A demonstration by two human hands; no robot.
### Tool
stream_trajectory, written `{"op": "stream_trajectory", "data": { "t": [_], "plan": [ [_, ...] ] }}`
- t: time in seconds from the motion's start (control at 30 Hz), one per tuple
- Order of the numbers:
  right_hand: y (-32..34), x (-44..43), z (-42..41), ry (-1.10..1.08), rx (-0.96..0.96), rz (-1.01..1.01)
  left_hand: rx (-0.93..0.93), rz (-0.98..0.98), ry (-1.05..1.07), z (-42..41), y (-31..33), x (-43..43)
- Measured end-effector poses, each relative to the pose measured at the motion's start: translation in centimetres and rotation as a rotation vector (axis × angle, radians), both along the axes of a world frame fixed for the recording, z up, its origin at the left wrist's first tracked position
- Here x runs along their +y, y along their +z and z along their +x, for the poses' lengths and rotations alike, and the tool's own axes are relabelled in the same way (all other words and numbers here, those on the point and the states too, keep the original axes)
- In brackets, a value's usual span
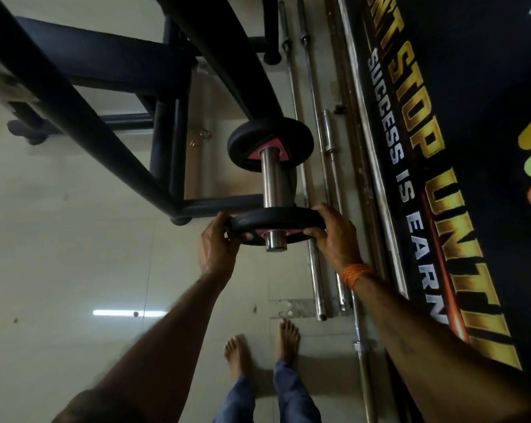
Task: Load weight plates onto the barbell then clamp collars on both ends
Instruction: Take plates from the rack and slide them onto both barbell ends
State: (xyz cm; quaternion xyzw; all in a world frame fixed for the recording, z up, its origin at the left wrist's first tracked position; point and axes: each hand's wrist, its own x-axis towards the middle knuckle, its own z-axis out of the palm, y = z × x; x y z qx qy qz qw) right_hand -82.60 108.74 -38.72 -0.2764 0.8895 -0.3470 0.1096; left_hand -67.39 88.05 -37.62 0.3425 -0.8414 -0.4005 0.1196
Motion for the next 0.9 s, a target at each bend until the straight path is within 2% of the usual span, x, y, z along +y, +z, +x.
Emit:
{"op": "stream_trajectory", "data": {
  "t": [0.27, 0.47, 0.57, 0.67, 0.9],
  "plan": [
    [3.2, 4.9, 11.8, -0.047, -0.013, 0.053, -0.057, 0.039, -0.062, 10.6, 2.0, 3.9],
    [10.2, 5.5, 23.5, -0.067, 0.139, 0.13, 0.068, 0.051, -0.108, 21.9, 8.2, 3.7],
    [14.0, 4.6, 29.6, -0.093, 0.174, 0.082, 0.116, 0.011, -0.127, 27.6, 12.2, 2.3],
    [17.3, 3.2, 34.3, -0.095, 0.228, 0.018, 0.153, -0.108, -0.141, 32.5, 16.1, 0.8],
    [23.0, -1.8, 40.2, 0.044, 0.319, -0.166, 0.236, -0.256, -0.017, 41.4, 21.8, -2.5]
  ]
}}
